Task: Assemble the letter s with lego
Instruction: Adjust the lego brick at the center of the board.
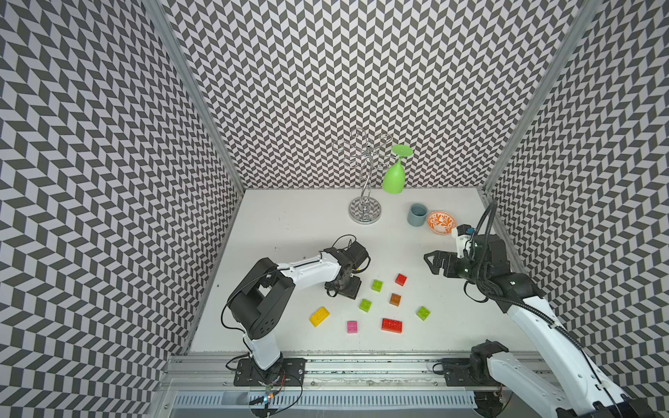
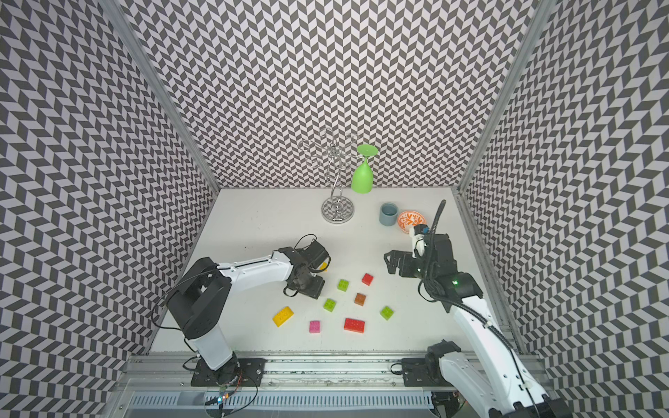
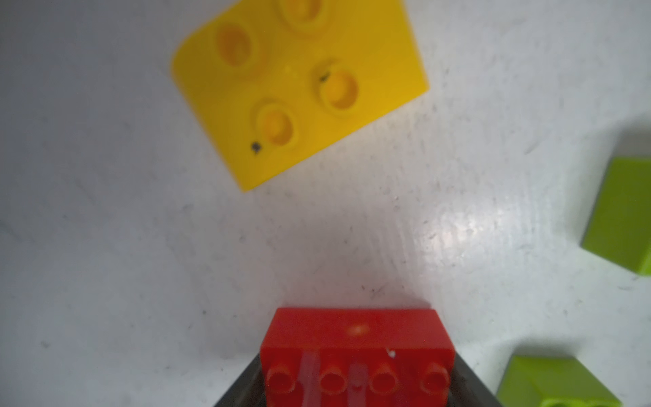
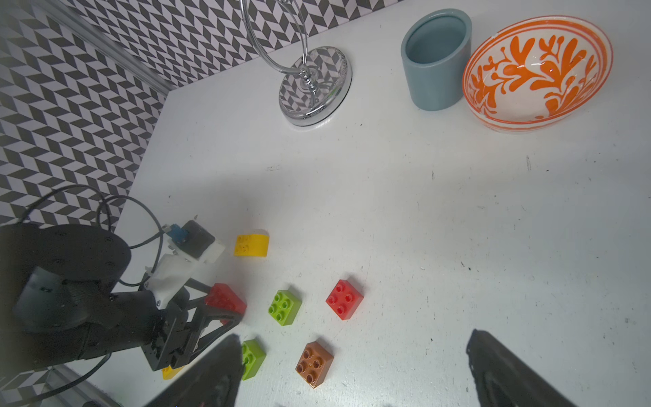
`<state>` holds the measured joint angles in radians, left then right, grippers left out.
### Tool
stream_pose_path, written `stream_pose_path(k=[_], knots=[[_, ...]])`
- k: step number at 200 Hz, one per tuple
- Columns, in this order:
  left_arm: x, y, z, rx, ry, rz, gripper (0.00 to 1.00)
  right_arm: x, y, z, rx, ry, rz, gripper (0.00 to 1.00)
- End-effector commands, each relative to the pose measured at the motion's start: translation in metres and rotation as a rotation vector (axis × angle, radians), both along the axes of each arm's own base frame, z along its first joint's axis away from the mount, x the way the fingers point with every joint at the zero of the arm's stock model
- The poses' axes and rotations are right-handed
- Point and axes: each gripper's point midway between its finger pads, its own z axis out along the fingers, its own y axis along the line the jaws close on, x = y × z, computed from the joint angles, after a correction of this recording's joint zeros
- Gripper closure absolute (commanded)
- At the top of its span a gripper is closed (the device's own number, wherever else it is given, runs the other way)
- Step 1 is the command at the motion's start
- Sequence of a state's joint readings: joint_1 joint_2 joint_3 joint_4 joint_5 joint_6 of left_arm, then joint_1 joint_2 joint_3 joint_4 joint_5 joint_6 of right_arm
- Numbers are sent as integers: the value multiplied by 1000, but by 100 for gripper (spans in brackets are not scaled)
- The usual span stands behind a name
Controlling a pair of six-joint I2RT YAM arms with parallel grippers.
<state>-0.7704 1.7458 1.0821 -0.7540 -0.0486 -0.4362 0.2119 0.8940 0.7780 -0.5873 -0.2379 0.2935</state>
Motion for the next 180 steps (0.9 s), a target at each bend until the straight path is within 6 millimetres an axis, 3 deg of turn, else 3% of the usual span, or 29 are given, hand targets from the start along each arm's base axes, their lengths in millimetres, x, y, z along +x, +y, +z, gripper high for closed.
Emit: stream_pose_path(k=[1, 10, 30, 84, 105, 118, 146, 180], knots=[[1, -2, 20, -47, -23, 180, 70, 8, -8, 24, 13, -62, -77, 0], [2, -2, 20, -50, -23, 206, 77, 10, -11, 23, 18, -56, -109, 1], [3, -5, 17, -54, -5, 238, 78, 13, -13, 22, 31, -41, -140, 2], [9, -18, 2, -65, 29, 204, 69, 12, -11, 10, 36, 20, -142, 1], [7, -20, -4, -60, 41, 193, 62, 11, -10, 8, 41, 28, -137, 1], [7, -19, -5, -54, 41, 186, 52, 12, -10, 8, 39, 26, -141, 1], [9, -21, 0, -63, 32, 176, 38, 10, -7, 6, 27, 34, -139, 1], [15, -28, 38, -127, -23, 160, 26, 7, 5, 1, 12, 69, -148, 1]])
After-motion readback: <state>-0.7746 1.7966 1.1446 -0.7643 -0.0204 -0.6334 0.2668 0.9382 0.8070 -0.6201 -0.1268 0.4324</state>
